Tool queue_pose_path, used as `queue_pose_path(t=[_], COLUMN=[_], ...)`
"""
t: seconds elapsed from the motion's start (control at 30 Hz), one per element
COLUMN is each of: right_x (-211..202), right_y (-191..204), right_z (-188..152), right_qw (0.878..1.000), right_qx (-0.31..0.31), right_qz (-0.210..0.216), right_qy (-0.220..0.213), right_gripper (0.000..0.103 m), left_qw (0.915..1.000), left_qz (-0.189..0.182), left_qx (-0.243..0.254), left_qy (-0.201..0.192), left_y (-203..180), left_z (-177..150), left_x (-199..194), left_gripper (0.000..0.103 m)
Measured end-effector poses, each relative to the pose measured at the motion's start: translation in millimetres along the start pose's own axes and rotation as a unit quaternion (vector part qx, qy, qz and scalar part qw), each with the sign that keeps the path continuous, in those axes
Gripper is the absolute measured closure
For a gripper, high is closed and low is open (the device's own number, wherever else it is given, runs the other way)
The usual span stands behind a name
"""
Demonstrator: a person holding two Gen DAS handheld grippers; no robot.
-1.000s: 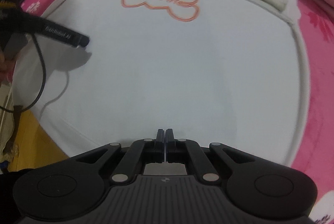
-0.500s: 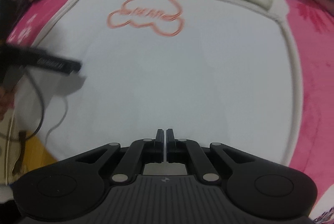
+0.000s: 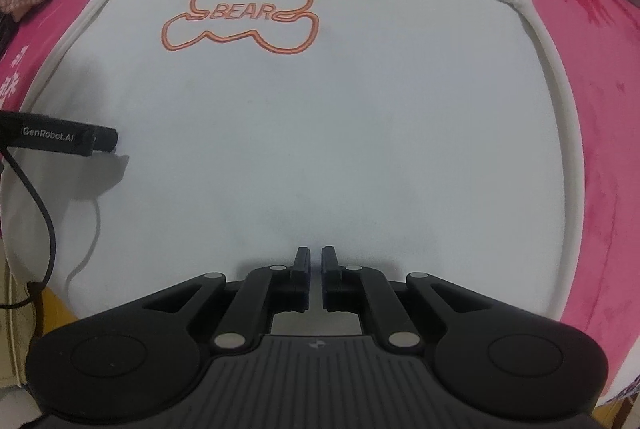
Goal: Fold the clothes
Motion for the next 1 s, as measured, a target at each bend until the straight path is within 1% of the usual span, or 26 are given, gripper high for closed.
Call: queue_pose_path(t=[0.3, 0.5, 1.0], right_x=[-1, -3, -3], right_y=[-2, -3, -5], right_z=[-2, -4, -7], right_qw=[1.0, 1.0, 1.0], right_qx=[0.0, -0.002, 0.0], right_qz=[0.006, 0.008, 0.01], right_qy=[0.003, 0.003, 0.005], right_gripper=[0.098, 0.098, 0.098], left_qw=[1.0, 0.9999, 0.9998], left_qz=[0.002, 0.003, 0.007], left_qx=[0.001, 0.001, -0.002], left_qy=[0.009, 0.013, 0.018], left_y=[5, 0, -3], left_z=[4, 12, 16], left_x=[2, -2, 1], left_gripper=[0.0, 0.0, 0.0])
Point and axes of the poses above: each gripper's, at about its wrist camera, not at the fingertips, and x roughly the way its jaws point, y to its left, z to its top, the point moved 3 cm from there along x, roughly the way its jaws point, and after that the axes turned 14 degrees about -x, right-handed, at the moved point
